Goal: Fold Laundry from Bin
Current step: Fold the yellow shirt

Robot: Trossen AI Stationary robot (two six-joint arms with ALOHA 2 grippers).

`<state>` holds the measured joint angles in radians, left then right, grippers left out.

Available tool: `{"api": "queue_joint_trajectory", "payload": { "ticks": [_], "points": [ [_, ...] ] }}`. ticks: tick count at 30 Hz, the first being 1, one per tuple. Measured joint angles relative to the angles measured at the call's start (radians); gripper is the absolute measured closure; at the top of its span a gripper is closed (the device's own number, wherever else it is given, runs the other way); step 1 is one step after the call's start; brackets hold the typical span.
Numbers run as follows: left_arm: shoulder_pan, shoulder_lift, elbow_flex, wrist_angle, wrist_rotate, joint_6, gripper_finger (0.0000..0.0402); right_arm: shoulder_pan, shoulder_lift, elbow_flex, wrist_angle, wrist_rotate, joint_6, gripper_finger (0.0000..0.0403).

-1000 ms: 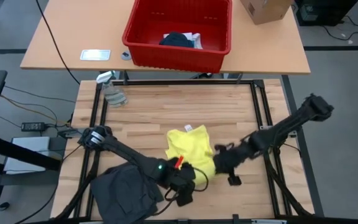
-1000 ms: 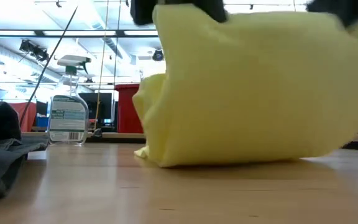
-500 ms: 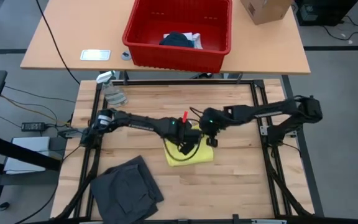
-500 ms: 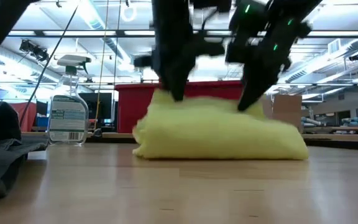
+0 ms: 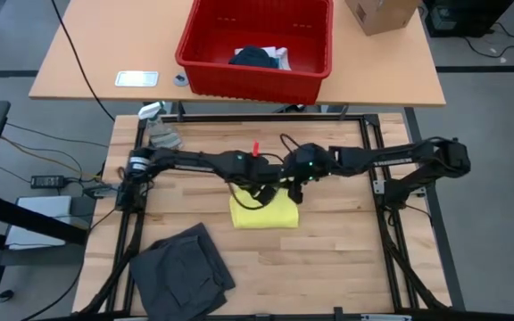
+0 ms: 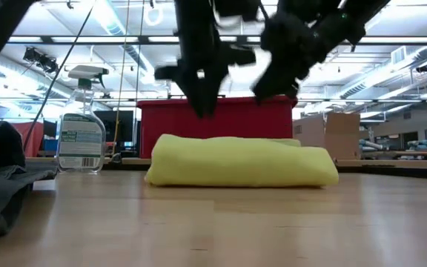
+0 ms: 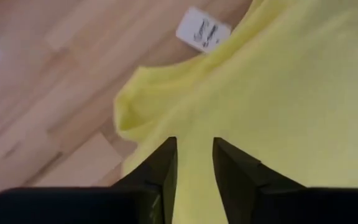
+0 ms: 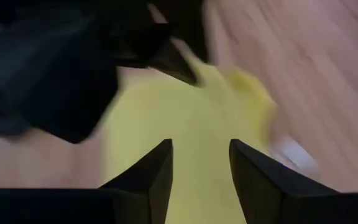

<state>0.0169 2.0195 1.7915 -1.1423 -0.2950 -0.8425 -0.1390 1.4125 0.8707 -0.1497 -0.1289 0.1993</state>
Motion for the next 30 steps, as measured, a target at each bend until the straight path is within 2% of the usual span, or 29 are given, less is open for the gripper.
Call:
{"api": "queue_joint_trajectory", "payload": {
  "ticks": [2, 6, 9, 13, 17, 21, 25, 27, 30],
  "points": [
    [-0.007, -0.048, 0.004, -0.013, -0.019, 0.004, 0.0285, 0.024, 0.026, -0.007, 0.106, -0.011, 0.032, 0.0241],
    [-0.036, -0.133, 0.002, -0.051, -0.076, -0.017, 0.0273, 0.061, 0.143, -0.012, 0.176, -0.01, 0.033, 0.0246],
    [-0.084, -0.165, 0.003, -0.049, -0.082, -0.061, 0.0272, 0.085, 0.237, -0.013, 0.22, -0.013, 0.033, 0.0255],
    [-0.186, -0.168, 0.002, -0.045, -0.108, -0.126, 0.0272, 0.108, 0.341, -0.013, 0.204, 0.032, 0.085, 0.0278],
    [-0.316, -0.153, 0.001, -0.045, -0.143, -0.302, 0.0271, 0.146, 0.365, -0.01, 0.122, 0.047, 0.165, 0.0307],
    [-0.46, -0.155, 0.002, -0.043, -0.15, -0.524, 0.0271, 0.207, 0.304, -0.058, -0.012, 0.089, 0.3, 0.0334],
    [-0.604, -0.138, 0.002, -0.101, -0.145, -0.748, 0.0275, 0.27, 0.174, -0.129, -0.108, 0.09, 0.432, 0.0351],
    [-0.657, -0.104, 0.004, -0.118, -0.115, -0.81, 0.0282, 0.303, 0.077, -0.159, -0.16, 0.088, 0.493, 0.0354],
    [-0.703, -0.014, 0.0, -0.158, -0.025, -0.87, 0.0288, 0.346, -0.081, -0.178, -0.146, 0.112, 0.559, 0.0353]
  ]
}}
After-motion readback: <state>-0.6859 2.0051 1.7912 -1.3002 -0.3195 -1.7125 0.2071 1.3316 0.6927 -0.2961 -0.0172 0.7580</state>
